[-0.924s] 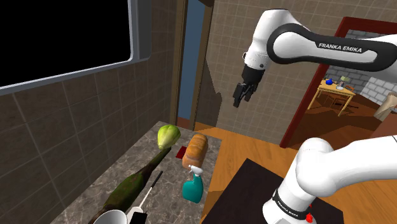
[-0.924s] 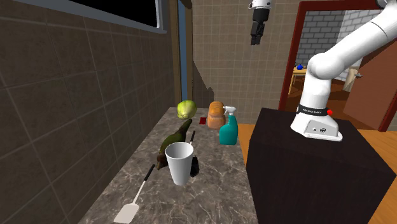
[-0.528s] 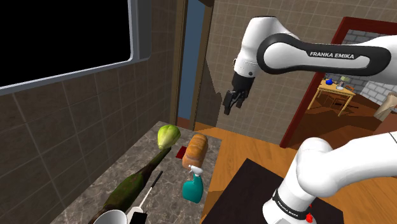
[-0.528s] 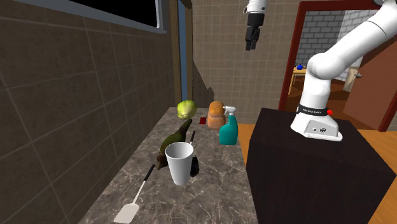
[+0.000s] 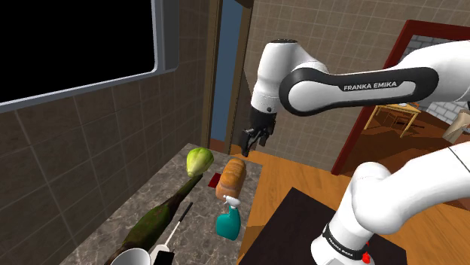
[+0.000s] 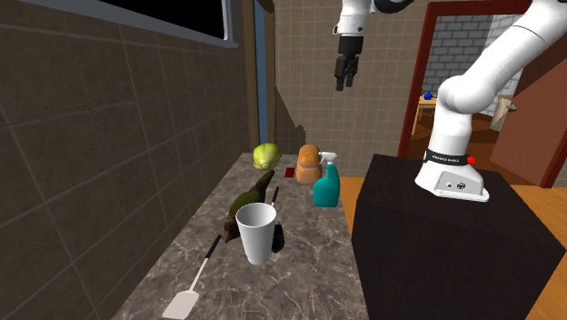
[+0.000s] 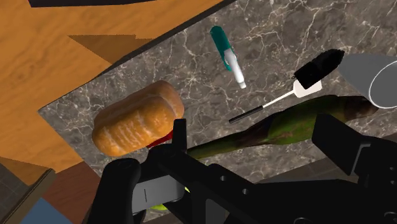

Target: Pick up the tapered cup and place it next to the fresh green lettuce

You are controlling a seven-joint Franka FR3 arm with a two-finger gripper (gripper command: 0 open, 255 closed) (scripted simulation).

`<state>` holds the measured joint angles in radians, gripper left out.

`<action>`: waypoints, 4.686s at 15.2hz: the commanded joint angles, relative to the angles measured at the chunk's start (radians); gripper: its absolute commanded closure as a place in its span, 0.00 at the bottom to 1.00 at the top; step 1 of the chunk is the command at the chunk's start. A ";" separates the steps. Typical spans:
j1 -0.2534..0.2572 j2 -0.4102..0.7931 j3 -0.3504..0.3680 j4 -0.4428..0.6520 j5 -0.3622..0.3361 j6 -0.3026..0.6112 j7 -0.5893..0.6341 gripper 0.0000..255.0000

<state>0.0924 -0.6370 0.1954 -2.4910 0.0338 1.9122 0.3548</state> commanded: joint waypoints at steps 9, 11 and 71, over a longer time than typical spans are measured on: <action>0.026 0.284 0.200 0.071 0.005 0.190 0.243 0.00; 0.025 0.355 0.238 0.102 -0.015 0.222 0.299 0.00; 0.499 1.666 0.214 1.300 -0.538 0.121 0.898 1.00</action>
<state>0.5936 1.0387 0.4075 -1.1868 -0.5061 2.0376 1.2542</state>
